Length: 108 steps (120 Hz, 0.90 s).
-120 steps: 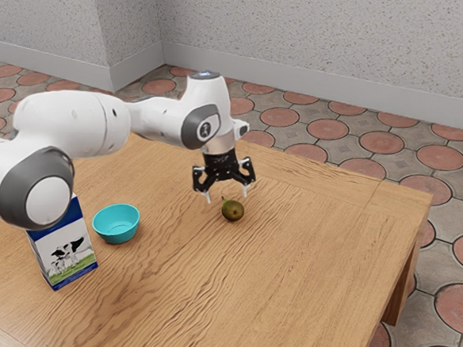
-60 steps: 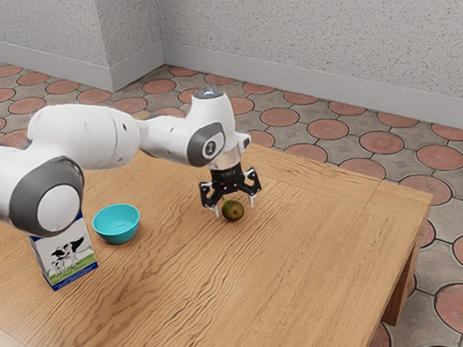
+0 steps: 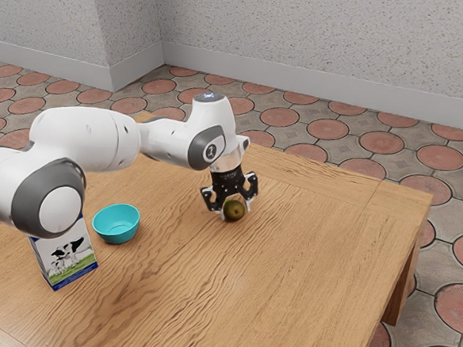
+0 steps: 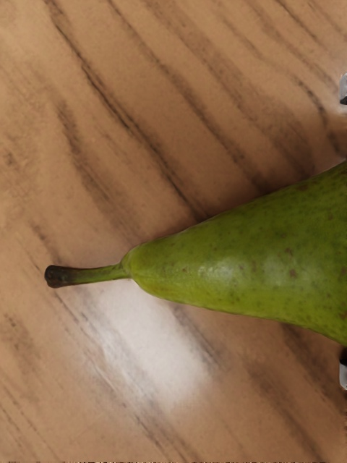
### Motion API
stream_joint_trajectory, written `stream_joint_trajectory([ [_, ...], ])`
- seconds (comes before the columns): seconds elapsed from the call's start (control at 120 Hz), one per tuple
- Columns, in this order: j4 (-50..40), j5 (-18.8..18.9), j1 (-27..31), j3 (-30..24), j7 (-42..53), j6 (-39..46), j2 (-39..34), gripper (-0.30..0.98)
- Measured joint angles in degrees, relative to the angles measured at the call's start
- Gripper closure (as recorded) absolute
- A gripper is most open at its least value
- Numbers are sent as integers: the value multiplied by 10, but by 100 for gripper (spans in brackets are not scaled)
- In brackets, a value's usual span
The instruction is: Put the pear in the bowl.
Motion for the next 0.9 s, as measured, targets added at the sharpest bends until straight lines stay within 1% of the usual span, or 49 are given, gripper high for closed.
stream_joint_trajectory([
  [0.158,0,2,0,0,-8,-1,-4,33],
  [0.45,-6,5,-1,-1,-19,-5,-22,39],
  [0.533,-7,7,-1,-2,-22,-9,-32,43],
  [0.642,-18,10,-1,-3,-25,-15,-57,48],
  [0.792,-71,12,0,0,-30,-21,-110,49],
  [0.9,-91,12,4,7,-33,-25,-128,49],
])
